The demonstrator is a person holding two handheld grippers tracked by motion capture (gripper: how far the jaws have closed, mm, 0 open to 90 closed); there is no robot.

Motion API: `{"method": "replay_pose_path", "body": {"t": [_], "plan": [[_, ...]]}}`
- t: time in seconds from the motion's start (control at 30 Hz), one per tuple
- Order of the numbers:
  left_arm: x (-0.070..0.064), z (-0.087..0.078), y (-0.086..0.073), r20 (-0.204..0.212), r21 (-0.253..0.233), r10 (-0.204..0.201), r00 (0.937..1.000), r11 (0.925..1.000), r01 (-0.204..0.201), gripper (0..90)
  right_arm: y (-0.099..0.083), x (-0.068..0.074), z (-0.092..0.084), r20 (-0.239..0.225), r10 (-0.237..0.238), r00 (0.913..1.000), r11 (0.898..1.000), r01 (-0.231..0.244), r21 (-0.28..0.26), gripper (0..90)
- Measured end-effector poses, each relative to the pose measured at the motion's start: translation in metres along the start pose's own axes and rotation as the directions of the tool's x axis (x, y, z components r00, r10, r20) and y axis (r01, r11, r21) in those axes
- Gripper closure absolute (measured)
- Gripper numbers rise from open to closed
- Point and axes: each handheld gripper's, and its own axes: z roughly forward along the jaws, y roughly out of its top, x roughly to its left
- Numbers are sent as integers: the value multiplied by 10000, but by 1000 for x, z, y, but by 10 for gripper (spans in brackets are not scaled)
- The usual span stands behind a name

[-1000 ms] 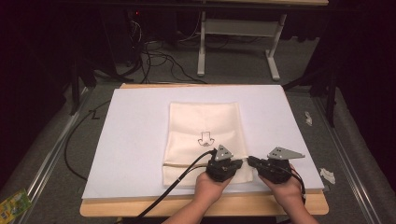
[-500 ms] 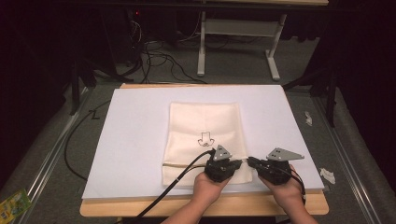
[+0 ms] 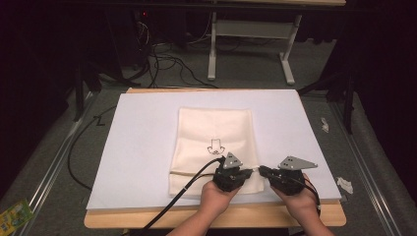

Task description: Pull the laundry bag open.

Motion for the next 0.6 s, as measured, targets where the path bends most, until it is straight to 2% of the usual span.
{"method": "replay_pose_path", "body": {"t": [0.03,0.13,0.17,0.2,0.23,0.33,0.37,0.4,0.47,0.57,0.6], "plan": [[2,0,0,119,-41,-212,9997,9998,212,876,0,0,0,11,-26,10000,10000,26,9,861],[5,0,-1,30,-32,-418,9991,9991,418,877,0,0,-1,-7,-1,10000,10000,1,-74,864],[15,-3,-5,-29,-107,-911,9958,9958,911,877,0,-3,-4,267,84,9996,9998,-78,-205,865],[15,-3,-5,-29,-107,-911,9958,9958,911,877,0,-6,-7,351,210,9992,9994,-199,-296,865],[24,-9,-11,-198,-104,-1070,9941,9942,1068,877,-1,-11,-10,414,401,9983,9985,-385,-382,864],[28,-15,-16,-148,-70,-997,9949,9950,996,877,-4,-19,-13,428,590,9973,9973,-571,-455,863],[28,-18,-17,-293,1,-898,9955,9960,899,877,-6,-20,-13,289,657,9974,9972,-646,-381,863],[28,-20,-18,-407,40,-851,9955,9963,854,876,-7,-19,-12,331,542,9980,9980,-531,-339,863],[33,-25,-20,-522,50,-948,9941,9954,952,876,-5,-15,-11,436,377,9983,9986,-360,-381,862],[46,-39,-25,-767,72,-1176,9901,9929,1185,876,-5,-16,-12,450,429,9981,9984,-412,-393,861],[46,-39,-25,-767,72,-1176,9901,9929,1185,876,-6,-17,-12,447,476,9979,9983,-461,-357,862]]}}
